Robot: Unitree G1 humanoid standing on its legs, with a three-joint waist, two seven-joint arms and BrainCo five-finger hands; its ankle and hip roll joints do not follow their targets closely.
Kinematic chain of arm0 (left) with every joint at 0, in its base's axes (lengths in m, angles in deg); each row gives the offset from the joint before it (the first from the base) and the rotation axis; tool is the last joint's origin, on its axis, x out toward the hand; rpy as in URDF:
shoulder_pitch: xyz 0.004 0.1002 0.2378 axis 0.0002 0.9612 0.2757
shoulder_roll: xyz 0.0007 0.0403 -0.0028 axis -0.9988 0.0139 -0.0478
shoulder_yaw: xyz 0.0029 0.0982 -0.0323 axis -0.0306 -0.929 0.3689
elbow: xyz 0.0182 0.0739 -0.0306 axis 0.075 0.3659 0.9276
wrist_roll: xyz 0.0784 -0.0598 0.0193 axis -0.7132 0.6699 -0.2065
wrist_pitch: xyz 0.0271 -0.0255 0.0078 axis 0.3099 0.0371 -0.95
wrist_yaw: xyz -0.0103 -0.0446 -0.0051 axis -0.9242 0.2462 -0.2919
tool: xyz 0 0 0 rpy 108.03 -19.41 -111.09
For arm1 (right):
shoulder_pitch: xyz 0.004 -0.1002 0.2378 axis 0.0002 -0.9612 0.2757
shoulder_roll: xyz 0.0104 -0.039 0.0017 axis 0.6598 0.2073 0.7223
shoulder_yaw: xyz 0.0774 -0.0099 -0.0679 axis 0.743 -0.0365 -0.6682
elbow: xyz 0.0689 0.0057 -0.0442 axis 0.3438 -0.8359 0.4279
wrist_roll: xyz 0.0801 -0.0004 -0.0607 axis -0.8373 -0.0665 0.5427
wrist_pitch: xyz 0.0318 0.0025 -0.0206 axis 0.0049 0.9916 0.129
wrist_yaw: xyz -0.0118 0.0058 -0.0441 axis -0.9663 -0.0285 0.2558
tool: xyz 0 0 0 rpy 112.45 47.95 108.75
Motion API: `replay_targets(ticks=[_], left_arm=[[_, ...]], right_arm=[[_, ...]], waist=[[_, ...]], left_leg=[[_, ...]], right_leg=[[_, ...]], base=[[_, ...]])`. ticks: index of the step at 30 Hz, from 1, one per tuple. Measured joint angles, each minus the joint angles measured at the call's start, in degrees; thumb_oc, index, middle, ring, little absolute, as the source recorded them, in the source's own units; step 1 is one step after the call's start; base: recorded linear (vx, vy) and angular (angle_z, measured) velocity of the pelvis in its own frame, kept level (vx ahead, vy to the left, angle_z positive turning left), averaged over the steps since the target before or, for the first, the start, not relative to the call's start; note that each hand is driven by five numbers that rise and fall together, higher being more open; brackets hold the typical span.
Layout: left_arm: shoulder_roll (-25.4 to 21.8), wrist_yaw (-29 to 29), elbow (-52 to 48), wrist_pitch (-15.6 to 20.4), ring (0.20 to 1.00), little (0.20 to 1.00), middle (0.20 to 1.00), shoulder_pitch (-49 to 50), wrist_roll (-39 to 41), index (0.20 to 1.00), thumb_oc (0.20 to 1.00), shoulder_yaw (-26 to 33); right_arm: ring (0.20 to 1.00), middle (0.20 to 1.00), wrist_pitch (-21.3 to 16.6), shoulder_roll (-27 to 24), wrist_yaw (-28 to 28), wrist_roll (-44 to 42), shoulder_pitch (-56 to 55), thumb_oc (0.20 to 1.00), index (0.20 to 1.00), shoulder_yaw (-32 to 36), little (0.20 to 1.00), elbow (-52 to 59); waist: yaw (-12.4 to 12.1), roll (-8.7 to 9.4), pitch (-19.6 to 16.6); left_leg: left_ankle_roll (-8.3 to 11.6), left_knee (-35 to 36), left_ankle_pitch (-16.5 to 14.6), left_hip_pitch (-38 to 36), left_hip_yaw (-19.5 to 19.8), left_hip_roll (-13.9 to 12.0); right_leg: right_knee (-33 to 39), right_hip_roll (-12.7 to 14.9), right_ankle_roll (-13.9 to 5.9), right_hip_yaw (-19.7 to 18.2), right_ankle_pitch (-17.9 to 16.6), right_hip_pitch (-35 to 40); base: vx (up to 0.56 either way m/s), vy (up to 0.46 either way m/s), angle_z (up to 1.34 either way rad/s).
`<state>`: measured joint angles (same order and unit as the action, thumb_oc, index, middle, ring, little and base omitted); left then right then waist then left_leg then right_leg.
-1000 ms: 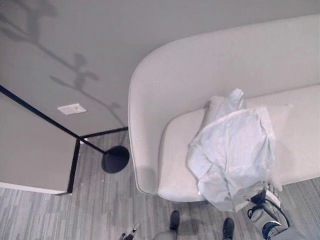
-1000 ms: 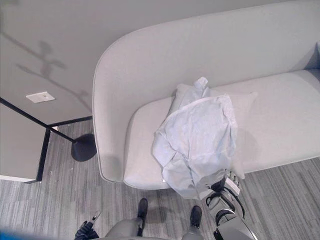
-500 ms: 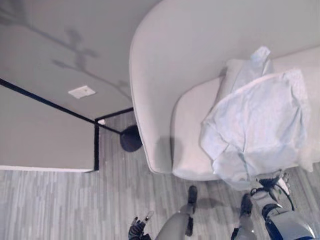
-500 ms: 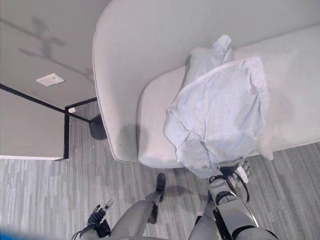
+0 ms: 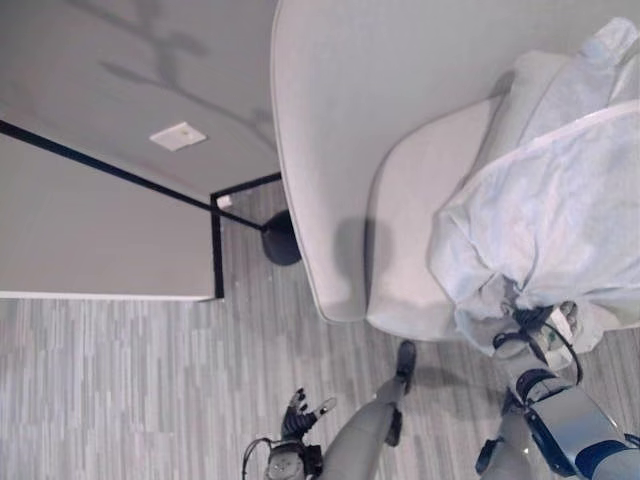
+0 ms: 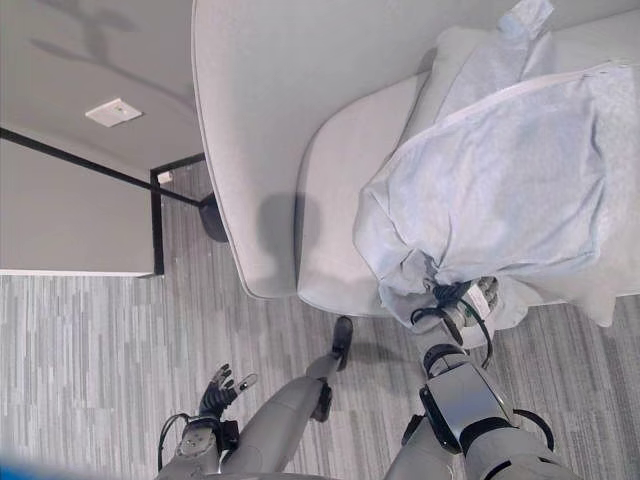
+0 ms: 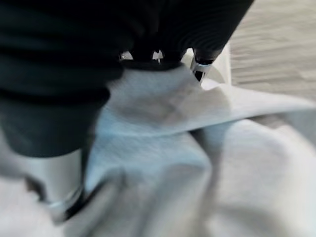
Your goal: Hang the clothes on the sofa on the clothes rack.
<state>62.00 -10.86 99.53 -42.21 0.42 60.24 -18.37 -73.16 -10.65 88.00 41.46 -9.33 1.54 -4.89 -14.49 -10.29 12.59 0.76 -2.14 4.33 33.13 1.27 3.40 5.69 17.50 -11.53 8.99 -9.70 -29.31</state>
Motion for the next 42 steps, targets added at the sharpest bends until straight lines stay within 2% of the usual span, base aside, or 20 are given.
replay_targets(ticks=[2,6,9,13,15,16,17,19,20,24,26,31,36,42], left_arm=[[0.32,0.0,0.24,-0.11,1.0,1.0,1.0,-0.02,-0.04,1.0,1.0,0.07],[0.75,-0.01,1.32,-0.57,1.0,1.0,1.0,-0.07,-0.78,1.0,1.0,0.56],[0.65,0.1,3.63,-0.88,1.0,1.0,1.0,0.0,-1.81,1.0,1.0,0.58],[0.6,0.56,7.48,-1.64,1.0,1.0,1.0,-0.59,-1.72,1.0,1.0,2.48],[0.33,1.05,10.16,-1.91,1.0,1.0,1.0,-0.55,-1.47,1.0,1.0,5.56],[-0.16,1.15,10.82,-1.94,1.0,1.0,1.0,-0.5,-1.38,1.0,1.0,6.54],[-0.19,1.17,11.56,-2.33,1.0,1.0,1.0,-0.47,-1.22,1.0,1.0,8.45],[-0.45,1.36,11.97,-2.89,1.0,1.0,1.0,0.3,-0.99,1.0,1.0,11.43],[-0.87,1.59,11.74,-3.21,1.0,1.0,1.0,1.05,-0.36,1.0,1.0,12.03],[-1.16,1.69,11.31,-4.22,1.0,1.0,1.0,4.05,0.18,1.0,1.0,15.52],[-1.39,1.75,11.39,-4.41,1.0,1.0,1.0,4.51,0.16,1.0,1.0,16.27],[-1.57,1.56,12.83,-6.28,1.0,1.0,1.0,5.85,0.01,1.0,1.0,17.16],[-1.14,1.2,13.45,-8.21,1.0,1.0,1.0,7.06,0.01,1.0,1.0,20.92],[-0.3,0.18,13.38,-9.48,1.0,1.0,1.0,7.69,0.01,1.0,1.0,22.13]], right_arm=[[0.2,0.2,1.58,-1.26,-0.04,2.33,-1.4,0.2,0.2,-3.31,0.2,-0.09],[0.2,0.2,3.76,-0.06,-4.28,3.77,-4.42,0.2,0.2,-2.17,0.2,0.11],[0.2,0.2,3.67,2.24,-6.38,3.52,-6.2,0.2,0.2,1.76,0.2,0.23],[0.2,0.2,0.8,4.76,-6.78,-2.06,-7.65,0.2,0.2,5.64,0.2,3.31],[0.2,0.2,-1.87,6.28,-7.64,-6.48,-10.18,0.2,0.2,5.29,0.2,7.43],[0.2,0.2,-3.1,6.91,-8.11,-7.62,-11.84,0.2,0.2,5.16,0.2,9.46],[0.2,0.2,-3.12,7.4,-8.88,-9.03,-13.37,0.2,0.2,5.24,0.2,13.04],[0.2,0.2,-4.72,8.09,-9.41,-9.76,-17.99,0.2,0.2,4.91,0.2,21.18],[0.2,0.2,-4.94,7.68,-10.16,-9.91,-20.83,0.2,0.2,3.7,0.2,27.14],[0.2,0.2,-5.73,5.45,-12.02,-9.49,-26.33,0.2,0.2,3.43,0.2,46.86],[0.2,0.2,-6.41,4.44,-13.18,-9.02,-26.2,0.2,0.2,3.59,0.2,48.74],[0.2,0.2,-6.76,2.5,-15.29,-9.03,-27.47,0.2,0.2,6.77,0.2,55.71],[0.2,0.2,-6.64,0.05,-16.72,-8.47,-29.59,0.2,0.2,9.89,0.2,66.47],[0.2,0.2,-6.58,-2.55,-17.72,-6.91,-30.12,0.2,0.2,13.52,0.2,75.55]], waist=[[0.23,0.08,-0.04],[0.36,0.3,-1.25],[0.62,0.93,-4.23],[3.15,2.75,-5.41],[4.71,4.68,-6.17],[5.73,6.45,-6.94],[6.79,7.28,-7.31],[7.44,8.76,-7.58],[8.76,10.28,-8.32],[10.47,12.42,-10.27],[10.92,13.23,-11.35],[11.56,12.9,-13.46],[12.15,11.12,-14.72],[11.97,10.11,-15.3]], left_leg=[[0.0,-0.04,0.0,0.03,0.15,0.05],[0.0,-0.24,0.0,-0.19,0.65,0.52],[0.0,-0.39,0.0,-0.27,0.61,1.12],[0.01,-1.15,-0.02,-1.56,0.74,0.95],[0.27,-0.96,-0.25,-3.44,0.21,0.8],[0.83,-0.96,-0.86,-4.22,-0.37,0.41],[1.31,-0.88,-1.19,-5.03,-0.43,0.11],[1.0,-0.56,-0.99,-7.32,-0.77,-0.25],[1.65,0.17,-1.52,-10.18,-0.83,-0.77],[1.81,2.21,-1.73,-16.43,-1.61,-1.63],[1.6,3.73,-1.62,-19.15,-1.91,-1.98],[0.89,7.53,-1.13,-26.41,-2.24,-2.64],[1.41,7.45,-1.35,-30.6,-2.34,-3.92],[2.24,7.75,-2.01,-33.24,-2.66,-6.02]], right_leg=[[-0.01,0.0,-0.09,0.19,0.08,0.03],[-0.01,0.38,-0.06,0.54,0.06,0.68],[-0.02,1.05,-0.26,0.48,-0.09,0.9],[-0.02,0.56,-0.38,0.74,-0.17,2.74],[-0.01,0.46,-0.55,0.35,-0.02,4.22],[-0.02,0.35,-0.48,0.25,-0.1,4.65],[-0.04,0.07,-0.4,0.24,-0.17,5.39],[-0.02,-0.35,-0.19,0.17,0.04,7.44],[-0.02,-0.65,-0.11,0.08,0.43,9.73],[0.02,-1.38,0.32,-0.41,1.28,14.58],[0.01,-1.78,0.43,-0.78,1.44,16.33],[0.19,-2.4,0.45,-1.2,2.31,21.56],[0.22,-3.95,0.67,-0.88,3.01,25.89],[0.24,-5.84,1.78,-1.13,4.05,28.17]], base=[[0.01,0.044,0.02],[0.01,0.031,0.08],[0.0,0.0,0.04],[0.01,-0.045,0.0],[0.05,-0.105,-0.13],[0.08,-0.112,-0.15],[0.08,-0.098,-0.14],[0.04,-0.041,-0.09],[0.09,-0.062,-0.09],[0.07,-0.046,-0.12],[0.05,-0.051,-0.14],[0.04,-0.047,-0.09],[-0.01,-0.051,0.0],[-0.04,-0.058,-0.06]])
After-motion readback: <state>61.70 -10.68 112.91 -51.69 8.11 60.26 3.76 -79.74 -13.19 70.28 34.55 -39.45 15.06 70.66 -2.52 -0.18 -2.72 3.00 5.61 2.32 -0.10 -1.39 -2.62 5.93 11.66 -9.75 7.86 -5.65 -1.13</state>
